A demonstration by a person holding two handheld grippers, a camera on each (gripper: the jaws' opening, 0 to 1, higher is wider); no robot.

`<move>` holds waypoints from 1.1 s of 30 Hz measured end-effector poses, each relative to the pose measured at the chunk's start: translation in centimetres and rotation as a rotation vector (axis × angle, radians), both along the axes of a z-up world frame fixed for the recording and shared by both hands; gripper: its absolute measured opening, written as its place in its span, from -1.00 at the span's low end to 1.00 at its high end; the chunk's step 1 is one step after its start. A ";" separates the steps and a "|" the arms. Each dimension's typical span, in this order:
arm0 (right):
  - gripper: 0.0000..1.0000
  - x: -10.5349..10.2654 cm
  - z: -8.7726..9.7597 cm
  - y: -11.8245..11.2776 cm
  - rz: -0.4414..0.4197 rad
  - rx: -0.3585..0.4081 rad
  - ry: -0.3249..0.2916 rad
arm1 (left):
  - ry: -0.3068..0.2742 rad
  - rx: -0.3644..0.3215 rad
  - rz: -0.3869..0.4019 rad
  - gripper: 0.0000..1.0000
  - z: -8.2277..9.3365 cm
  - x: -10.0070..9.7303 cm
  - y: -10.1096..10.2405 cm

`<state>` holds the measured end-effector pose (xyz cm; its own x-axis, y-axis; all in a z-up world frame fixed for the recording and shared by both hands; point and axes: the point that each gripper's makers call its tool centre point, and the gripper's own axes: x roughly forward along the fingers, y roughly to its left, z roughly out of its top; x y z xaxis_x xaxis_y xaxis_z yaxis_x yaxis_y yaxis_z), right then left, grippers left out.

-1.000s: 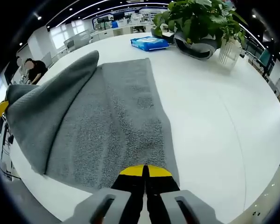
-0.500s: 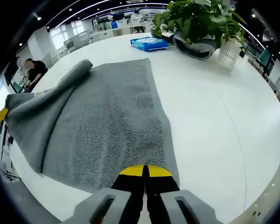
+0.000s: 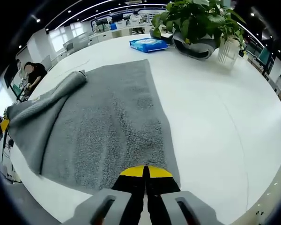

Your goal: Open the folded towel by lifting each exposed corner and separating the folded layers until the towel lies flat within the target outline without major curled edges

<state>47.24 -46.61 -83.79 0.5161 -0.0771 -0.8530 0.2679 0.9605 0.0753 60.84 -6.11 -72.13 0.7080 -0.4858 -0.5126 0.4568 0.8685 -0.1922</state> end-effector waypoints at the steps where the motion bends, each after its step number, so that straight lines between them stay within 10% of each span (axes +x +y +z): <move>1: -1.00 -0.1 0.0 0.0 0.002 0.001 -0.006 | 0.004 0.003 0.006 -0.94 -0.1 -0.1 0.3; 33: -1.00 0.0 0.0 0.1 0.026 -0.024 0.014 | 0.103 -0.034 0.167 -0.94 -3.3 -2.5 5.5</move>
<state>47.22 -46.49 -83.75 0.5059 -0.0849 -0.8584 0.2441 0.9686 0.0480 58.30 -0.58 -75.46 0.7248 -0.3846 -0.5716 0.2837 0.9227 -0.2610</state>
